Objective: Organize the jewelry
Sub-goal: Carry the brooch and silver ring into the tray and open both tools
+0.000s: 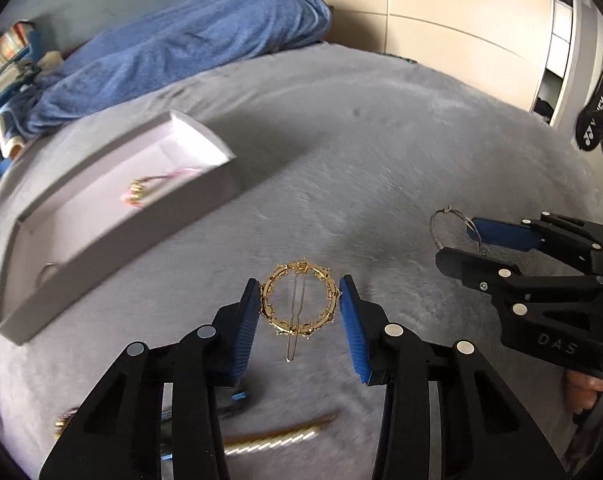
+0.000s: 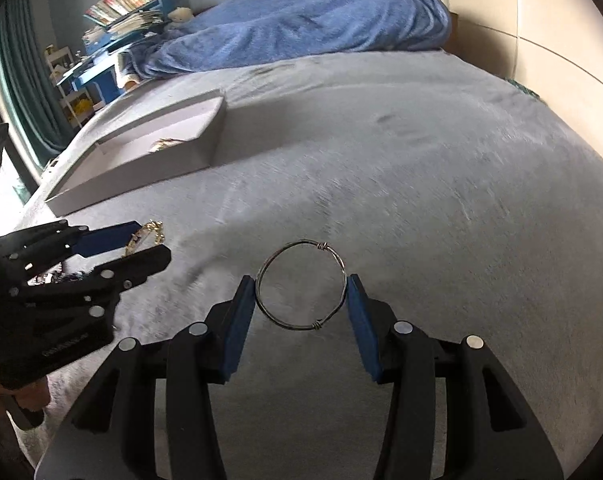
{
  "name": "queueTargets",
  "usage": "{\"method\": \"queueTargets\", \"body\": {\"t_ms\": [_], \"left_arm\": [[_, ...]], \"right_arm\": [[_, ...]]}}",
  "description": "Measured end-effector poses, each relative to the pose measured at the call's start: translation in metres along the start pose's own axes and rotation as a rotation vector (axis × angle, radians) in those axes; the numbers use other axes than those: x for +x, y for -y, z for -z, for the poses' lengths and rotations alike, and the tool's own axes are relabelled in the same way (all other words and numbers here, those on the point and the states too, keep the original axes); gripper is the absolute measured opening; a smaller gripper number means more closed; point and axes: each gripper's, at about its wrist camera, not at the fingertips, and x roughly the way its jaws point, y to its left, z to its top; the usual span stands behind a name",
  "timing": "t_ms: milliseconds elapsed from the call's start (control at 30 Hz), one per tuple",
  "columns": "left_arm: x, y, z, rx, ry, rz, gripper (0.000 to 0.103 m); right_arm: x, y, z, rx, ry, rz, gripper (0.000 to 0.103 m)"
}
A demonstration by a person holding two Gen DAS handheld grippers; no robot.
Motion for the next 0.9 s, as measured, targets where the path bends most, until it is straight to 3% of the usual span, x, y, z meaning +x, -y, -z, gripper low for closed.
{"method": "queueTargets", "body": {"t_ms": [433,900], "left_arm": [[-0.061,-0.109,0.002,-0.101,0.062,-0.116,0.042],[-0.069,-0.185,-0.015,-0.221,0.134,-0.157,0.042]], "right_arm": [[-0.005,-0.077,-0.048,-0.125,0.051,-0.1,0.047],[0.013,-0.134,-0.11,-0.244,0.09,-0.127,0.047]]}}
